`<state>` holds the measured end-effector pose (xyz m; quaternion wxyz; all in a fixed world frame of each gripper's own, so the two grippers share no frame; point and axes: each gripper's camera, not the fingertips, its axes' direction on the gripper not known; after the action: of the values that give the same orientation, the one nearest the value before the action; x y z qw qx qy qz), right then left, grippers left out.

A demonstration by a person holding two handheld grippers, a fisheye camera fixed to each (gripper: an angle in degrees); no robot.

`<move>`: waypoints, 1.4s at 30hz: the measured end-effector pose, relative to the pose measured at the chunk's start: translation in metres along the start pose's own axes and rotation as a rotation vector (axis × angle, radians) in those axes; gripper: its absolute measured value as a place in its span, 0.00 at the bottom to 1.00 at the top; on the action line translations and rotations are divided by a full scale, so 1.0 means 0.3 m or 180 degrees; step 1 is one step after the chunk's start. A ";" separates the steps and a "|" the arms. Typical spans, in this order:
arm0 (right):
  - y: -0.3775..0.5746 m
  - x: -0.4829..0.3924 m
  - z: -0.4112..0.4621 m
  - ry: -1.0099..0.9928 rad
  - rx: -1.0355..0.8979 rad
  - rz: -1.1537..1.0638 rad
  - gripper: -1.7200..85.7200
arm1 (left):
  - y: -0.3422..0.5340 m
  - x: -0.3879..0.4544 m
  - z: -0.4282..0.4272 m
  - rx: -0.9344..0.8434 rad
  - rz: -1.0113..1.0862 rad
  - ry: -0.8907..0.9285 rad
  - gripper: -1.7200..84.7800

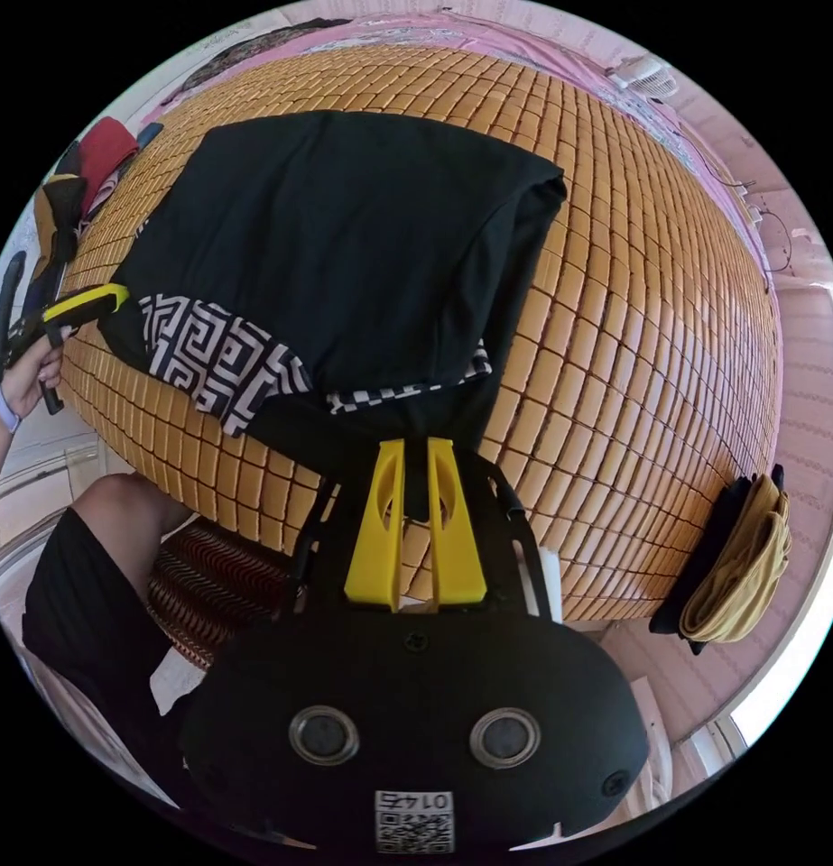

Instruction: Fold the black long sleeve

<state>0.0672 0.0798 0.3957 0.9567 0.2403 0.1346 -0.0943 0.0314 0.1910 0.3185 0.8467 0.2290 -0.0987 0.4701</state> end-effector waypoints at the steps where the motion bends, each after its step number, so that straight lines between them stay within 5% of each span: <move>1: -0.015 -0.009 0.004 0.0021 -0.0036 -0.0057 0.08 | 0.003 -0.012 0.009 -0.0007 -0.0065 0.0088 0.02; 17: -0.190 -0.076 0.072 0.0041 -0.0556 -0.0271 0.07 | 0.162 0.090 0.186 0.0391 -0.0215 -0.0255 0.01; 22: -0.147 -0.083 0.076 0.0022 -0.0294 -0.0085 0.06 | 0.236 0.076 0.223 0.0648 -0.0223 -0.0179 0.01; 28: 0.066 -0.109 0.090 -0.0686 -0.0327 0.0026 0.03 | 0.478 0.091 0.225 0.0028 0.0063 -0.0557 0.01; 36: 0.329 -0.244 0.065 -0.0576 0.0407 -0.0078 0.02 | 0.833 -0.108 0.192 0.0457 -0.0593 0.0527 0.01; 42: 0.390 -0.298 0.107 -0.0004 0.0262 -0.0230 0.01 | 0.925 -0.053 0.100 0.1144 -0.0435 0.0401 0.01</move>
<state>0.0182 0.1759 0.5007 0.9420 0.2744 0.1385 -0.1344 -0.2093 0.2904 0.4204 0.8266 0.3528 0.0557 0.4350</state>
